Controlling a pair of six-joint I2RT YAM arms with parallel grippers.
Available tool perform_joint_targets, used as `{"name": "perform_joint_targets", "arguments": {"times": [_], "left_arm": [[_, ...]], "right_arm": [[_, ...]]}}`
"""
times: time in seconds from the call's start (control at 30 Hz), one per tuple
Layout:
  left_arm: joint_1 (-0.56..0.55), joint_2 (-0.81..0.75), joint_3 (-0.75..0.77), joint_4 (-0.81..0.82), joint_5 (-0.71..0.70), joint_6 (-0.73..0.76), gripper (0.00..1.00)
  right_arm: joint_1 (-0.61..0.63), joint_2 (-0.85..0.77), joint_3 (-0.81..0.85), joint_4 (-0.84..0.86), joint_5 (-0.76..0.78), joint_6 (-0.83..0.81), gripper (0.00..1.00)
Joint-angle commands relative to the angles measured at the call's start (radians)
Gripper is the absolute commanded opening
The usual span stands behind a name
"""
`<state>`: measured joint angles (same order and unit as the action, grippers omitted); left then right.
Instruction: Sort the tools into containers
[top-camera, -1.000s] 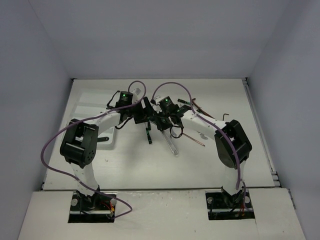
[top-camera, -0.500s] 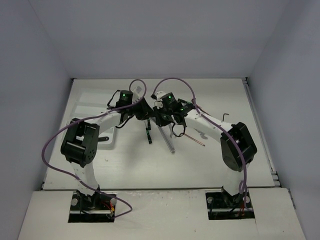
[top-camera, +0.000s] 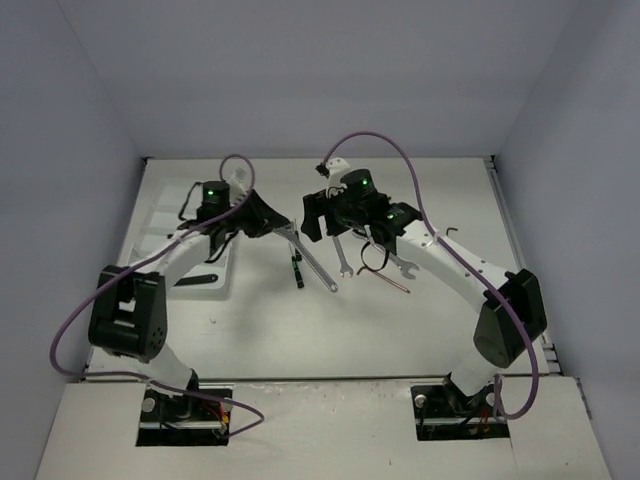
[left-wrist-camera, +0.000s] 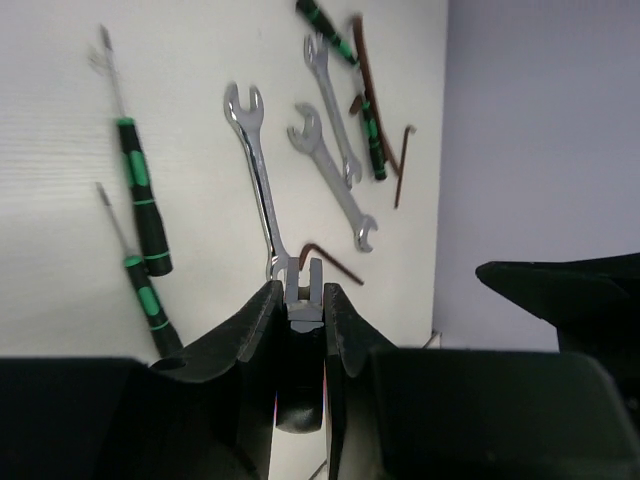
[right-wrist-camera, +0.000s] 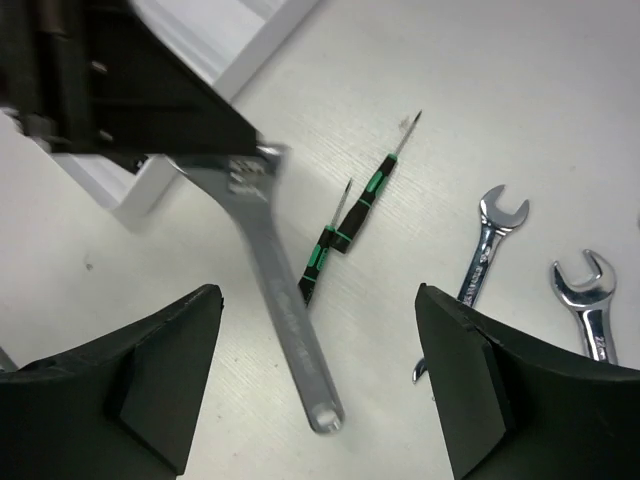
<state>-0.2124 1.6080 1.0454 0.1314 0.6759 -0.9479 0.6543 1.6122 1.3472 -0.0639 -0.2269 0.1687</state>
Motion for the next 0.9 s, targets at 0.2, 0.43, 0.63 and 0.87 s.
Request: {"name": "perform_joint_targets", "arguments": {"times": [0.2,0.43,0.63,0.87], "left_arm": [[0.526,-0.401,-0.136,0.055,0.188,-0.1,0.0],[0.653,-0.44,-0.059,-0.288,0.016,0.203,0.0],[0.732,-0.415,0.061,-0.428,-0.071,0.338,0.0],[0.813,-0.415,0.089,-0.459,-0.117,0.378,0.0]], "right_arm": [[-0.137,-0.158,-0.013,0.042,-0.071,0.012,0.77],[-0.152,-0.162,-0.067,0.041,-0.128,0.012,0.77],[-0.157,-0.194,-0.131,0.041,-0.166,0.01,0.77],[-0.163,-0.246,-0.209,0.042,-0.188,0.067,0.77]]}}
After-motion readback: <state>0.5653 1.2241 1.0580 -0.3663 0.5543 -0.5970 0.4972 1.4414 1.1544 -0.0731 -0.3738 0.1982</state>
